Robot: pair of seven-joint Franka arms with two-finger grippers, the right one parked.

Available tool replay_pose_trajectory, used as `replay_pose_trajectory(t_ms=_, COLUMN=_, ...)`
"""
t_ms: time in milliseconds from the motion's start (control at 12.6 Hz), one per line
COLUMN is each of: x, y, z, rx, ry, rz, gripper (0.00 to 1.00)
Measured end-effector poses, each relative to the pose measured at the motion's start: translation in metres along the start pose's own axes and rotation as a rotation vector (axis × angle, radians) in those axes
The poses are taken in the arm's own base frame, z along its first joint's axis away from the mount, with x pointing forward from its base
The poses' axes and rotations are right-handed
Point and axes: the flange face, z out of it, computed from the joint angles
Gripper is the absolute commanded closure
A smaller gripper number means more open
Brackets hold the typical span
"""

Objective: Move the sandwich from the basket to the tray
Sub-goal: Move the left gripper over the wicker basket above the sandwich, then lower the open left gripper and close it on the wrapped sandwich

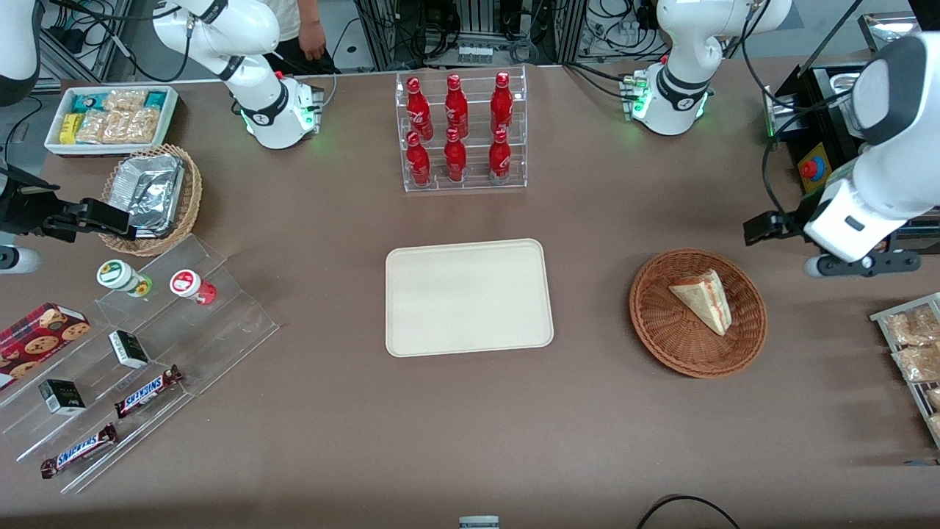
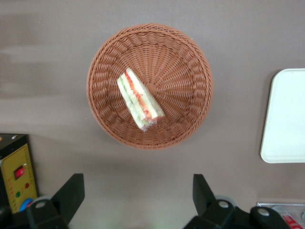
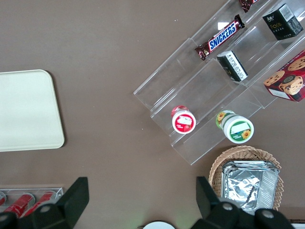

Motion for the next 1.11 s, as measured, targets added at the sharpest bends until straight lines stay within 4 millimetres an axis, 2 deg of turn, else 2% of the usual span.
replay_pose_trajectory(t_ms=556, x=0.028, y=0.001, z=0.087, rx=-0.002, ry=0.012, rz=-0.004, gripper=0.0)
replay_pose_trajectory(t_ms=1113, x=0.026, y=-0.015, z=0.149, rx=-0.006, ry=0.022, rz=-0.042, gripper=0.0)
